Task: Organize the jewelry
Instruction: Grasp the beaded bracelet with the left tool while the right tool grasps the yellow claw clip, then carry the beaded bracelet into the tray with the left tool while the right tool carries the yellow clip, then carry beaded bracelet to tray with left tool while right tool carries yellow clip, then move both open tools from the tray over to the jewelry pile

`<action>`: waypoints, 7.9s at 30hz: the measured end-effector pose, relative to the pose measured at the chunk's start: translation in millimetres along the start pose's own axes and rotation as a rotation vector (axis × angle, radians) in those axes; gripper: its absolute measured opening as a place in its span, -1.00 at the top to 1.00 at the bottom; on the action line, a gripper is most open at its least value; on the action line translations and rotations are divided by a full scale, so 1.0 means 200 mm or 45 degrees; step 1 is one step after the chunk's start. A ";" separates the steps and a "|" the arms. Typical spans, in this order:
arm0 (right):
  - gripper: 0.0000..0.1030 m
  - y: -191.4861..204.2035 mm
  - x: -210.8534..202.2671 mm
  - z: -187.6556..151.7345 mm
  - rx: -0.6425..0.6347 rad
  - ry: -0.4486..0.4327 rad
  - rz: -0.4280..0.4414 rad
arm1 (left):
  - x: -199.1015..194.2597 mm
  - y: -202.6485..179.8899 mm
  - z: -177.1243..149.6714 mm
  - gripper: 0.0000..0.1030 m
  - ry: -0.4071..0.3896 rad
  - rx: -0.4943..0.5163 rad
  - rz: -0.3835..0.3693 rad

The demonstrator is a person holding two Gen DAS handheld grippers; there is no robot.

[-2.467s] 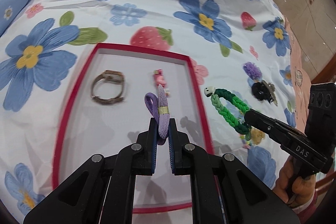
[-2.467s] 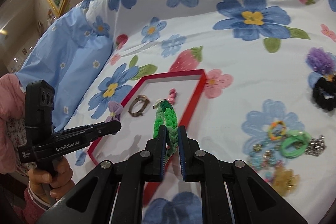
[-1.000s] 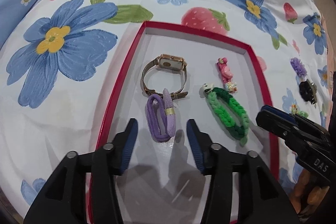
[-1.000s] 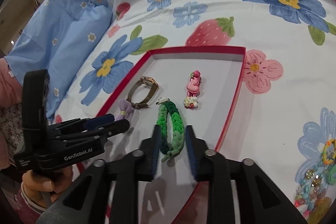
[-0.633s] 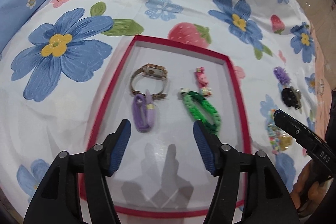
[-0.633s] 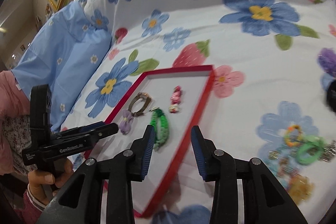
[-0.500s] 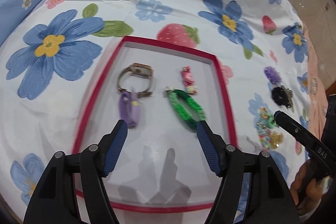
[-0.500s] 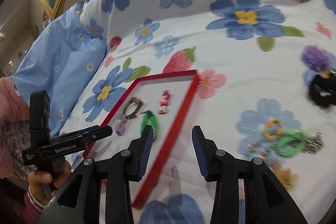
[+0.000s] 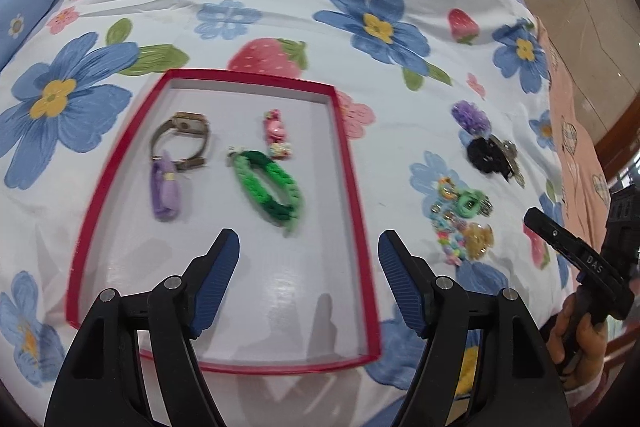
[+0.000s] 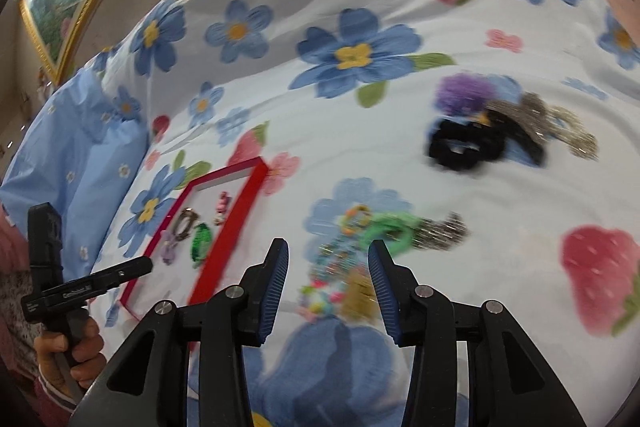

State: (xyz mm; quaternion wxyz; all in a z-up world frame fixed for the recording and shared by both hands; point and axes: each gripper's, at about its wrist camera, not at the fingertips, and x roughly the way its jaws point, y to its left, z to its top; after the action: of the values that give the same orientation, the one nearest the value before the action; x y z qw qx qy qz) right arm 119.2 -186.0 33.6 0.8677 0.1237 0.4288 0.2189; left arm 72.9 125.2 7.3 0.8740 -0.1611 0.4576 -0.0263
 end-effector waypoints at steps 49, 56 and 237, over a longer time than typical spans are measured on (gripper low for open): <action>0.91 -0.28 0.19 -0.10 0.188 0.157 0.161 | 0.55 -0.69 -0.07 0.11 0.273 0.401 -0.113; 0.94 -0.27 0.09 -0.07 0.159 0.089 0.126 | 0.60 -0.74 -0.08 0.79 0.292 0.443 -0.172; 0.27 -0.20 0.20 0.07 -0.039 0.095 -0.059 | 0.51 -0.57 0.16 -0.06 0.172 0.320 -0.090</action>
State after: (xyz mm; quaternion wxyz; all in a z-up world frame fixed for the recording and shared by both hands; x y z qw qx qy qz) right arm 161.4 -201.3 -1.4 0.8577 0.0924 0.4603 0.2097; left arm 168.8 5.5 -20.9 0.8531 -0.0642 0.5025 -0.1251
